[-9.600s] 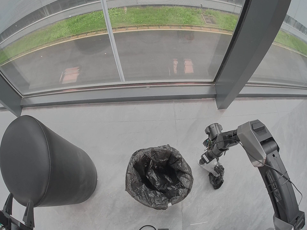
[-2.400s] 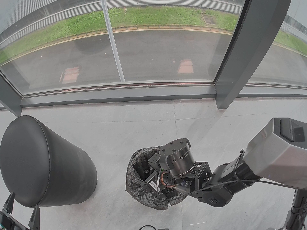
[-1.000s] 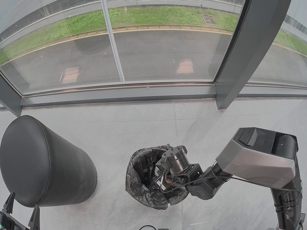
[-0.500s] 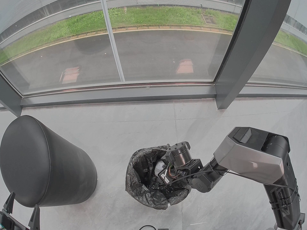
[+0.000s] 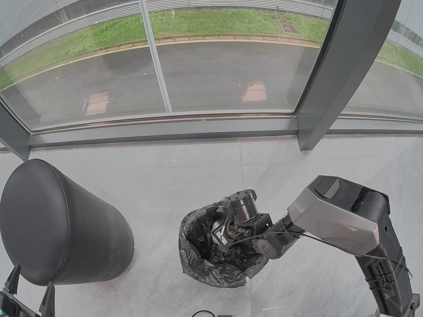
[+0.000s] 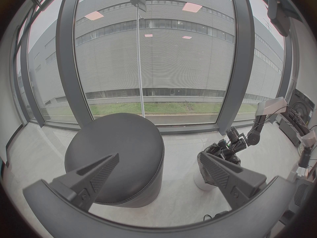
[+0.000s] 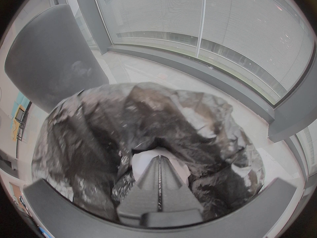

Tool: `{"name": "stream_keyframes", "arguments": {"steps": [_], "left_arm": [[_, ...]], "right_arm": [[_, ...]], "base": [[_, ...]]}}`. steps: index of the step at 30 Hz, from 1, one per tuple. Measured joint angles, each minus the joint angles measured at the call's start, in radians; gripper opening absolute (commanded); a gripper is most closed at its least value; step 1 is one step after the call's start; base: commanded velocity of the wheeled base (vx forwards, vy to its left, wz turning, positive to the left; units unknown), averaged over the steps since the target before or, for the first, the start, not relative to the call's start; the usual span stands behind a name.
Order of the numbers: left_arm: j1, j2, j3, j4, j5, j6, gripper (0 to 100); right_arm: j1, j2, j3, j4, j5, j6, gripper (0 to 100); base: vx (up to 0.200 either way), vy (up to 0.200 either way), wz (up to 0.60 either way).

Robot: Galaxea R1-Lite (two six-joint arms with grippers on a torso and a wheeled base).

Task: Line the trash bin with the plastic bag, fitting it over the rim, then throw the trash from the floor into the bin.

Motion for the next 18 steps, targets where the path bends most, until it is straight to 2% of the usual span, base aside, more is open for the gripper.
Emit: {"name": "stream_keyframes", "arguments": {"steps": [10, 18], "left_arm": [[0.0, 0.0, 0.0, 0.0, 0.0, 0.0, 100], [0.0, 0.0, 0.0, 0.0, 0.0, 0.0, 100]], "right_arm": [[0.008, 0.037, -0.074, 0.058, 0.001, -0.001, 0], [0.023, 0.033, -0.068, 0.089, 0.001, 0.0, 0]], "base": [[0.0, 0.0, 0.0], [0.0, 0.0, 0.0]]}}
